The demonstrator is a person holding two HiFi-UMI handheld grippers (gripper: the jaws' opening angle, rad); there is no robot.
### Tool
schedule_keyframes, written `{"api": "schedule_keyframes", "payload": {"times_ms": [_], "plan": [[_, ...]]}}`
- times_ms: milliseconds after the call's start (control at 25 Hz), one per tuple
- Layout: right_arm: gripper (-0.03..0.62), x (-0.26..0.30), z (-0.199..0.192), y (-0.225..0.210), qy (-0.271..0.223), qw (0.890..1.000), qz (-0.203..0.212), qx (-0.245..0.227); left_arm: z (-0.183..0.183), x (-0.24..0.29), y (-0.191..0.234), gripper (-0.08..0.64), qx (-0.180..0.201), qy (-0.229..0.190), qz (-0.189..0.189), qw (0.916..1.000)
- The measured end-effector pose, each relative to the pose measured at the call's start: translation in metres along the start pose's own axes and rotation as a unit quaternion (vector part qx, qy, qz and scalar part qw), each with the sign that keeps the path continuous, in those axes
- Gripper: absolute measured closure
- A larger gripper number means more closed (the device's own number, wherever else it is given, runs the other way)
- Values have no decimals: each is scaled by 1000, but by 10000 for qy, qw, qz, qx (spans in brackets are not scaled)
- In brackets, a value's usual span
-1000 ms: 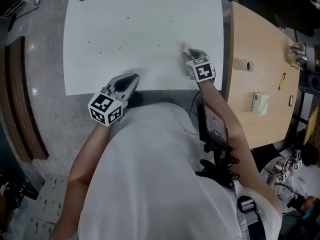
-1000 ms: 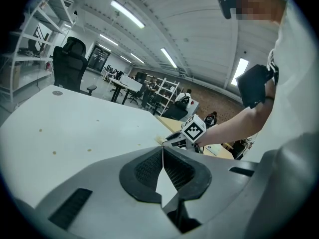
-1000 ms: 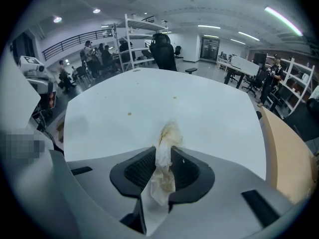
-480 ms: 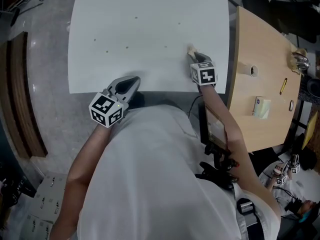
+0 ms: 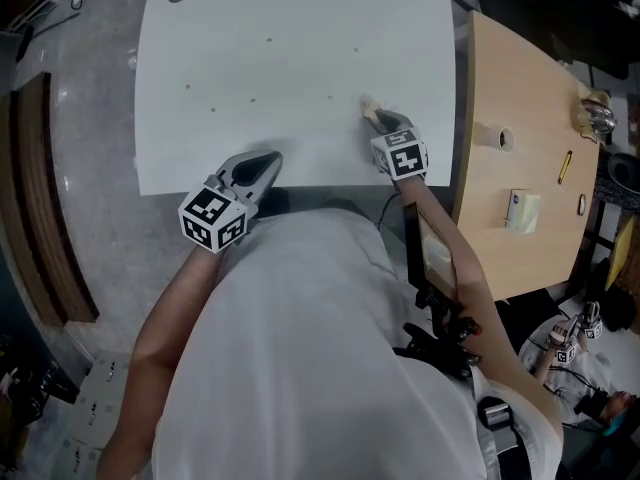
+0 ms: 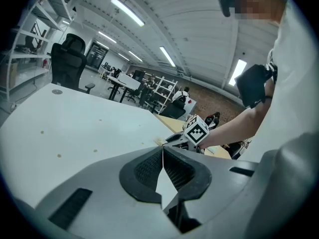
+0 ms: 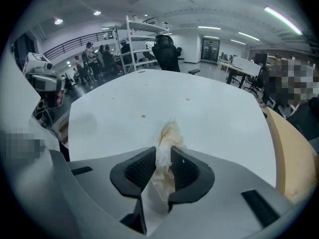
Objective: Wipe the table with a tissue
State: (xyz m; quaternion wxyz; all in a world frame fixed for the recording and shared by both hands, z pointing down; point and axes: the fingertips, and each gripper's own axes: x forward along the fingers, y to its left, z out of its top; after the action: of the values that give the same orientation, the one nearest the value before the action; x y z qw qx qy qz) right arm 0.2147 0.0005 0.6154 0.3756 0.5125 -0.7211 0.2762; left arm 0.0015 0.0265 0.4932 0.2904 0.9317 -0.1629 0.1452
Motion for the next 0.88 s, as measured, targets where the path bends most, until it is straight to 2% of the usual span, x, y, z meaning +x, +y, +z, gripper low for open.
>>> {"api": "schedule_keyframes", "payload": {"times_ms": [160,440,680,760,880], "plan": [[499,-2,-4,16,21,9994,298,-190,1,2,0,552,29,52,-136,9999],[499,-6,-8,50,-9,9981,608,50,8,8,4,552,167,188,-467,9986],[499,-6,-10,96,11,9967,810,-11,15,10,9,552,257,214,-620,9975],[499,-5,-10,100,84,9960,883,69,17,11,8,552,297,230,-674,9970],[499,-7,-9,110,135,9914,1243,394,17,10,7,552,309,229,-721,9967]]}}
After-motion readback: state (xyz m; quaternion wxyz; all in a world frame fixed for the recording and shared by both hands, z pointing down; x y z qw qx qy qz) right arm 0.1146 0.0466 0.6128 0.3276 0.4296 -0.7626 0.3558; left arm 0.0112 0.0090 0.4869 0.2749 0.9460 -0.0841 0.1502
